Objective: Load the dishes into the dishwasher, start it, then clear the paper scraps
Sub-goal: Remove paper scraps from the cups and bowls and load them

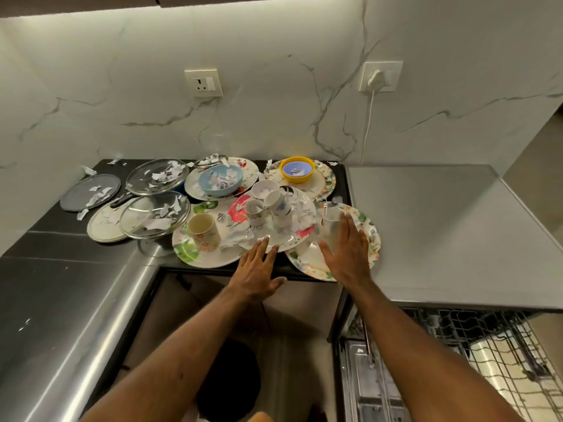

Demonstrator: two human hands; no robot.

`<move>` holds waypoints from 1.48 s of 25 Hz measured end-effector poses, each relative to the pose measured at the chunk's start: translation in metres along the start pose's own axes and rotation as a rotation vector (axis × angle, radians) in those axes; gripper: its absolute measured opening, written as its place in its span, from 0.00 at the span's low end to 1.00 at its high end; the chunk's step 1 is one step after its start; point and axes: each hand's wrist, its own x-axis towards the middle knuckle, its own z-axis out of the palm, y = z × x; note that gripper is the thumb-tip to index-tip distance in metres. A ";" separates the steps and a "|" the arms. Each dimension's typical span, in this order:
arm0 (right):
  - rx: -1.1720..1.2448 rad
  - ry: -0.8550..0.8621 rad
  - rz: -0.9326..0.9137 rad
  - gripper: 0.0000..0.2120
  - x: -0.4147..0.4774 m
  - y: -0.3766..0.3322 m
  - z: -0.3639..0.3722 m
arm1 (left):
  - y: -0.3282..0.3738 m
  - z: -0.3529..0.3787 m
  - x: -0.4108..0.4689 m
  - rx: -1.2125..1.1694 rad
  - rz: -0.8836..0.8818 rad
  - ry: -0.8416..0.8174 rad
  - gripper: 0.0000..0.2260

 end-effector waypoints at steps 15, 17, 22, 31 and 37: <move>0.325 0.098 0.316 0.46 0.076 0.012 0.027 | 0.022 -0.013 0.168 -0.218 0.337 0.014 0.45; 0.344 0.135 0.285 0.46 0.074 0.009 0.023 | 0.022 -0.017 0.185 -0.276 0.392 0.007 0.48; 0.516 0.189 0.231 0.45 0.079 -0.012 0.003 | 0.036 -0.032 0.201 -0.598 0.595 0.017 0.49; 0.599 0.172 0.143 0.36 0.098 -0.029 -0.025 | 0.036 -0.055 0.219 -0.713 0.509 0.239 0.28; 0.290 -0.032 0.215 0.26 0.107 -0.055 -0.010 | 0.038 -0.058 0.225 -0.509 0.586 0.247 0.33</move>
